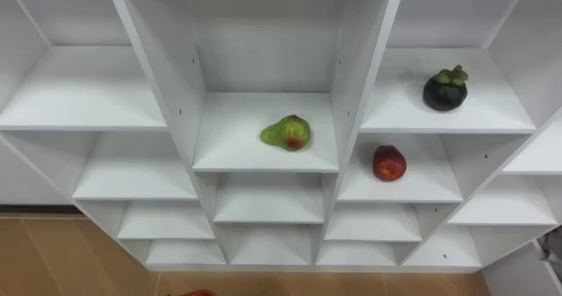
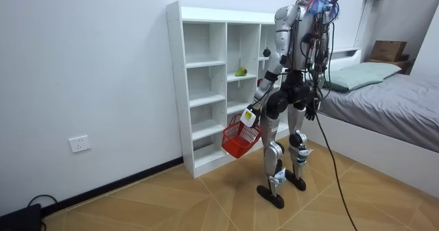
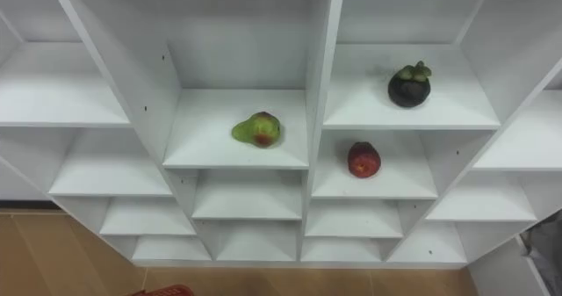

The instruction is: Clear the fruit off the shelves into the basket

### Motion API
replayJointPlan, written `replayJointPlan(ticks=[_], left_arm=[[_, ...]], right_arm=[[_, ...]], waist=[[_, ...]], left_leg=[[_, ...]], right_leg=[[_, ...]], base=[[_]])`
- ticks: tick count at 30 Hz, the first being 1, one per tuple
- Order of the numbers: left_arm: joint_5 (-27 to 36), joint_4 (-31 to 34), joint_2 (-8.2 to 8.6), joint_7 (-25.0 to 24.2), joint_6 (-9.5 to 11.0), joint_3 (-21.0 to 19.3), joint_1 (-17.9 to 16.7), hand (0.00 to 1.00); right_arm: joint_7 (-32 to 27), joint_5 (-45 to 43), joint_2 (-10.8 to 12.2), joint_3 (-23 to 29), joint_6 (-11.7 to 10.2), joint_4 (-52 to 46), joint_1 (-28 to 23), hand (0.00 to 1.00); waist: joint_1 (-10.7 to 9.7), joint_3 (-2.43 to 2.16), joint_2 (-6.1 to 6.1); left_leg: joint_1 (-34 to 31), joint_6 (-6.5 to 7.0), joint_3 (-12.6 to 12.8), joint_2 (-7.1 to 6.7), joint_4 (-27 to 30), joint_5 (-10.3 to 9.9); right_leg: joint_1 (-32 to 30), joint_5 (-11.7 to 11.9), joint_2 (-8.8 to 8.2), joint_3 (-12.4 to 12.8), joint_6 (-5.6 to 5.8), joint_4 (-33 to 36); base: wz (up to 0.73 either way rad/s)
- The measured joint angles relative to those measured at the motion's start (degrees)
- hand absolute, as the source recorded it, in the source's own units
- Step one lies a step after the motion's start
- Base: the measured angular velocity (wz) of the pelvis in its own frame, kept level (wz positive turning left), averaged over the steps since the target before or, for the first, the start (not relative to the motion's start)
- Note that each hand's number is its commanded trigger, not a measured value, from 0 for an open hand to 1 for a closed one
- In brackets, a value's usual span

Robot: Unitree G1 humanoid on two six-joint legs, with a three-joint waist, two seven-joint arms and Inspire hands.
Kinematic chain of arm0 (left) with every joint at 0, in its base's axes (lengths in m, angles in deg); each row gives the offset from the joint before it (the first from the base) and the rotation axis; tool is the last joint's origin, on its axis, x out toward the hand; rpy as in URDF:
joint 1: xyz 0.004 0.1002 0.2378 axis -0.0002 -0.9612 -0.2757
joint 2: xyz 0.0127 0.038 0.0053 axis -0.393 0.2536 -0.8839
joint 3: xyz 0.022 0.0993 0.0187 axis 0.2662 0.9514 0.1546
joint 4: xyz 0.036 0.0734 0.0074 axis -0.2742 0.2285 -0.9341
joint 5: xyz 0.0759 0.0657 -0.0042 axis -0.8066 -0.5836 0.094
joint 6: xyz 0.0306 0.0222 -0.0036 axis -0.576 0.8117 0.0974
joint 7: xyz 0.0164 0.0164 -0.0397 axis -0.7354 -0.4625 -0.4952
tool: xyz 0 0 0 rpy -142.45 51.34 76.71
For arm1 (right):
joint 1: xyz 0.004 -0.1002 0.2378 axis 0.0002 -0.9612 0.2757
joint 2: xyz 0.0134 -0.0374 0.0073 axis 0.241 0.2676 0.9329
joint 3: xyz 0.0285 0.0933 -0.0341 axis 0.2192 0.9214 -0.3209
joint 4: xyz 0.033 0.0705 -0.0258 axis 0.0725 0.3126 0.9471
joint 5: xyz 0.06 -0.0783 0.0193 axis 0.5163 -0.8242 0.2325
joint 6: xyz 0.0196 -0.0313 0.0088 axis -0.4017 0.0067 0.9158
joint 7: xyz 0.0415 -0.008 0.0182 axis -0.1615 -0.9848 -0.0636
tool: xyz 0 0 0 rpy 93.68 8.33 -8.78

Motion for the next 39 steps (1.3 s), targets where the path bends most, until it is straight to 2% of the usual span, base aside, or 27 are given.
replayJointPlan(ticks=[11, 23, 30, 33, 39], left_arm=[[-0.02, 0.01, 0.02, 0.0, 0.09, 0.04, -0.18, 1.0], [0.01, 0.01, 0.03, 0.82, 0.09, -0.05, -0.72, 1.0], [-0.02, -0.02, 0.01, 1.36, 0.22, 0.27, -0.4, 1.0], [-0.07, -0.01, 0.01, 1.82, 0.32, 0.42, -0.43, 1.0], [0.01, 0.09, -0.08, 1.78, 0.96, 0.96, -0.21, 1.0]], right_arm=[[-0.35, 0.18, 0.0, -0.02, 0.11, 0.01, -0.03, 0.0], [-1.15, 0.15, 0.23, 0.08, 0.19, 0.17, -0.15, 0.0], [-3.92, -0.34, 0.44, -0.01, 0.03, -0.13, 0.03, 0.0], [-5.51, -0.53, 0.42, 0.13, -0.53, -1.0, -0.06, 0.0], [-8.16, -5.02, 0.08, 0.11, -2.49, -7.23, -0.39, 0.0]], waist=[[-0.05, -0.09, 0.3], [-0.08, -0.12, -0.12], [-0.17, -0.24, -0.34], [-0.15, -0.07, -0.04], [-0.58, -0.05, 0.09]], left_leg=[[-0.09, 0.0, -0.01, 0.0, -0.01, 0.0], [-0.03, 0.0, -0.05, 0.0, -0.01, 0.0], [-0.03, 0.0, 0.02, 0.0, -0.09, 0.0], [0.13, 0.0, 0.25, 0.0, -0.08, 0.0], [-0.21, 0.0, 0.77, 0.02, 0.04, 0.0]], right_leg=[[-0.02, 0.0, -0.01, -0.03, 0.0, -0.06], [-0.02, 0.0, 0.0, -0.01, 0.0, -0.03], [-0.01, 0.0, 0.0, 0.02, 0.0, -0.03], [-0.02, 0.0, 0.0, 0.21, 0.0, 0.01], [-0.86, 0.02, 0.0, 0.85, 0.0, 0.2]], base=[[0.0], [0.0], [0.0], [-0.03], [-0.05]])
